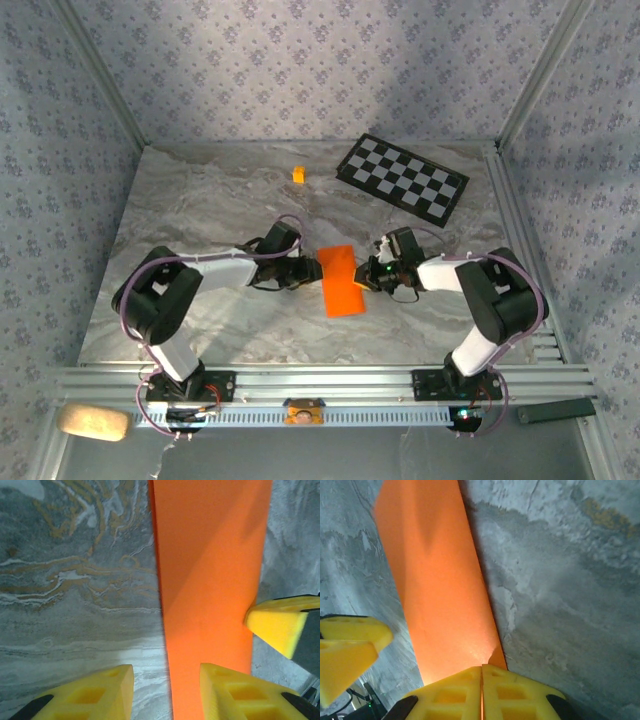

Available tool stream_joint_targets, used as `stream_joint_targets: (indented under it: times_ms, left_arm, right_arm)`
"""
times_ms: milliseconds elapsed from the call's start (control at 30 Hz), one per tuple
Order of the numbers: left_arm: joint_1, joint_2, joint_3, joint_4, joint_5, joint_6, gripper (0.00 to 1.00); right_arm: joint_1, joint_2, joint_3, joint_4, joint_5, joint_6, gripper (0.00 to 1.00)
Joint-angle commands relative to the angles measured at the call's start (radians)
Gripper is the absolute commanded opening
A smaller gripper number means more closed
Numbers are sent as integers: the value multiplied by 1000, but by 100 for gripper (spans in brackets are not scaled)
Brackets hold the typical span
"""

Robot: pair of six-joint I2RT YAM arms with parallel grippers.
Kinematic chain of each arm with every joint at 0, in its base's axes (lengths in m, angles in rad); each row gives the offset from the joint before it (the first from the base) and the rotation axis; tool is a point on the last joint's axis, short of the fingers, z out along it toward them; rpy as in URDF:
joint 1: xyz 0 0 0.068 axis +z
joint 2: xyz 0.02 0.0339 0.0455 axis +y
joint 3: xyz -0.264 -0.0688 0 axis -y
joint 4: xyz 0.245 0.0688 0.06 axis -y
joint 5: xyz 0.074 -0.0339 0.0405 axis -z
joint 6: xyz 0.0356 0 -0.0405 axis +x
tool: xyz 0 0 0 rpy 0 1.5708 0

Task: Fold a paper plane with a square sheet of paper (pick it up from the middle)
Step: Third fold the triangle at the center of the table.

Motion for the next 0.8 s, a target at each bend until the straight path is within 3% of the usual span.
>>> stream_joint_targets:
  times_ms: [0, 767]
  left_arm:
    - [-6, 22, 27, 15, 32, -17, 39]
    - [-15, 90, 62, 41, 104, -43, 29]
  right_arm:
    - [5, 50, -7, -35, 46, 41, 10]
    - [37, 27, -35, -20, 116, 130, 12]
